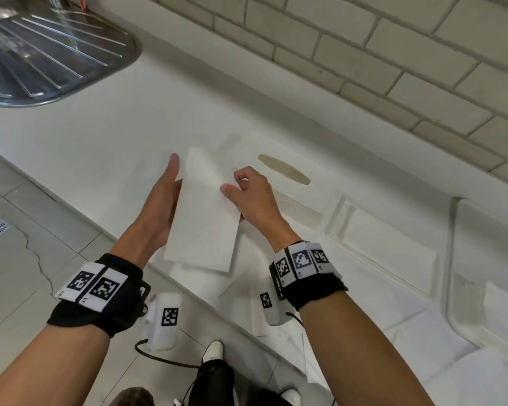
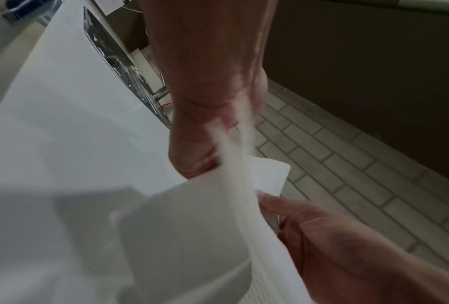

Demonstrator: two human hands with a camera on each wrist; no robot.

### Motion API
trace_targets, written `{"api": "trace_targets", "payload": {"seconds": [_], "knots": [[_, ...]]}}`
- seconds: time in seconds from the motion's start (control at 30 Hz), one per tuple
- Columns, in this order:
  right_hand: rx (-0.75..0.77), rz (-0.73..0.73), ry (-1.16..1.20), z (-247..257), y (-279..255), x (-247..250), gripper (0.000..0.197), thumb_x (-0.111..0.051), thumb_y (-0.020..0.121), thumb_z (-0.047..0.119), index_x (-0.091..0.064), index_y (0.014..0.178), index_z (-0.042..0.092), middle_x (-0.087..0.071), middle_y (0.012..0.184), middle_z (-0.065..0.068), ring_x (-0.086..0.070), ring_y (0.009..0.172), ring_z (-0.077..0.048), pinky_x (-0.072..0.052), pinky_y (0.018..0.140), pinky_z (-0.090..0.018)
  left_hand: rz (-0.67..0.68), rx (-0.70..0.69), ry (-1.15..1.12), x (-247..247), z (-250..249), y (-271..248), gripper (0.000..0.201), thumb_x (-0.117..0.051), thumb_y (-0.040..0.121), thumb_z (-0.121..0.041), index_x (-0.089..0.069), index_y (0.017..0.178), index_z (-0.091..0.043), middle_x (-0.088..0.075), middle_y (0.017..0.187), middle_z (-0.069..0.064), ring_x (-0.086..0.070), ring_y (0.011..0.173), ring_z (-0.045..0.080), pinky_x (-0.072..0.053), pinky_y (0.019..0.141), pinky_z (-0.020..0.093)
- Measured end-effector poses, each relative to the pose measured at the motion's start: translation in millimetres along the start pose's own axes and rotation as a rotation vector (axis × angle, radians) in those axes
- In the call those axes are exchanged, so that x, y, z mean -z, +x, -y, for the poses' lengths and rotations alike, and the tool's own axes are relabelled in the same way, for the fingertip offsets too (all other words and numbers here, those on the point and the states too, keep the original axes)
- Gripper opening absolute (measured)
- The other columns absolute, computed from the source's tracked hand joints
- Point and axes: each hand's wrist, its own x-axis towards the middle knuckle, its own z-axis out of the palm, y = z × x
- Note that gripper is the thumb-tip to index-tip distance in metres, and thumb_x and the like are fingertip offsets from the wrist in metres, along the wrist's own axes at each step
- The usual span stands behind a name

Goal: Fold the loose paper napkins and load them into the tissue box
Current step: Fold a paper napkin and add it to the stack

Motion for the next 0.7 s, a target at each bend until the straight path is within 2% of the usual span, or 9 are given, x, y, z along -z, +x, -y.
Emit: {"api": "trace_targets", "payload": {"seconds": [0.07, 0.13, 0.2, 0.27, 0.33, 0.4, 0.5, 0.57, 0.7], "knots": [[0.024, -0.021, -0.030, -10.8, -3.1, -2.7, 0.018, -0.067, 0.088, 0.025, -0.055, 0.100, 0.018, -0.061, 0.102, -0.002, -0.065, 0.087, -0.024, -0.058, 0.053, -0.035, -0.064, -0.018, 0.117, -0.2, 8.0, 2.7, 0.034, -0.060, 0.092, -0.034, -0.069, 0.110, -0.006, -0.073, 0.110, 0.015, -0.073, 0.089, 0.026, -0.059, 0.077, 0.035], [0.012, -0.063, -0.093, -23.8, -6.0, -2.8, 0.019, -0.063, 0.090, 0.029, -0.058, 0.105, 0.018, -0.059, 0.097, 0.007, -0.064, 0.085, -0.019, -0.060, 0.072, -0.045, -0.234, -0.069, 0.247, 6.2, 16.7, 8.7, 0.017, -0.066, 0.086, -0.011, -0.070, 0.101, -0.002, -0.073, 0.105, 0.015, -0.071, 0.088, 0.029, -0.057, 0.084, 0.039], [-0.011, -0.020, -0.238, -40.4, -8.6, 0.2, 0.026, -0.062, 0.090, 0.019, -0.059, 0.116, 0.020, -0.061, 0.107, 0.007, -0.061, 0.097, -0.016, -0.055, 0.090, -0.046, -0.314, -0.105, 0.316, 11.6, 21.1, 12.6, 0.010, -0.065, 0.085, -0.007, -0.068, 0.094, -0.004, -0.071, 0.091, 0.011, -0.065, 0.081, 0.028, -0.053, 0.075, 0.035], [0.009, 0.179, -0.421, -57.0, -14.7, -0.9, 0.042, -0.065, 0.081, 0.005, -0.060, 0.120, 0.020, -0.060, 0.120, 0.001, -0.057, 0.110, -0.017, -0.049, 0.098, -0.040, -0.363, -0.131, 0.351, 14.8, 21.1, 15.0, 0.007, -0.064, 0.086, -0.009, -0.067, 0.092, -0.007, -0.067, 0.084, 0.008, -0.061, 0.075, 0.026, -0.049, 0.068, 0.031], [0.068, 0.381, -0.618, -67.4, -21.9, -7.4, 0.049, -0.065, 0.075, 0.000, -0.061, 0.118, 0.023, -0.054, 0.125, 0.000, -0.051, 0.114, -0.018, -0.045, 0.101, -0.034, -0.399, -0.147, 0.358, 17.3, 22.3, 17.7, 0.010, -0.063, 0.086, -0.011, -0.067, 0.095, -0.008, -0.067, 0.085, 0.007, -0.061, 0.073, 0.024, -0.048, 0.065, 0.029], [0.178, 0.456, -0.829, -70.7, -24.9, -14.0, 0.053, -0.067, 0.075, 0.002, -0.059, 0.124, 0.023, -0.050, 0.129, 0.000, -0.043, 0.115, -0.021, -0.038, 0.098, -0.030, -0.405, -0.151, 0.362, 17.8, 24.9, 20.3, 0.014, -0.064, 0.086, -0.011, -0.067, 0.100, -0.008, -0.067, 0.090, 0.009, -0.061, 0.075, 0.023, -0.049, 0.066, 0.030], [0.280, 0.431, -0.980, -68.6, -23.7, -13.2, 0.055, -0.070, 0.076, 0.011, -0.057, 0.127, 0.025, -0.050, 0.125, -0.002, -0.038, 0.114, -0.025, -0.032, 0.094, -0.033, -0.412, -0.156, 0.365, 15.4, 28.4, 22.1, 0.018, -0.064, 0.087, -0.012, -0.067, 0.105, -0.008, -0.067, 0.094, 0.009, -0.061, 0.075, 0.022, -0.048, 0.064, 0.029], [0.307, 0.420, -1.027, -67.5, -23.4, -10.9, 0.045, -0.070, 0.075, 0.016, -0.063, 0.118, 0.027, -0.049, 0.119, -0.001, -0.036, 0.111, -0.025, -0.030, 0.094, -0.035, -0.414, -0.152, 0.366, 13.8, 30.7, 22.4, 0.021, -0.063, 0.088, -0.013, -0.067, 0.108, -0.007, -0.067, 0.096, 0.008, -0.061, 0.077, 0.024, -0.048, 0.063, 0.030], [0.346, 0.384, -1.053, -62.4, -25.6, -7.1, 0.032, -0.065, 0.076, 0.009, -0.063, 0.104, 0.024, -0.054, 0.123, 0.002, -0.033, 0.128, -0.026, -0.017, 0.108, -0.047, -0.429, -0.182, 0.344, 10.8, 31.0, 21.0, 0.017, -0.062, 0.088, -0.011, -0.067, 0.105, -0.008, -0.067, 0.092, 0.007, -0.060, 0.072, 0.020, -0.047, 0.062, 0.028]]}}
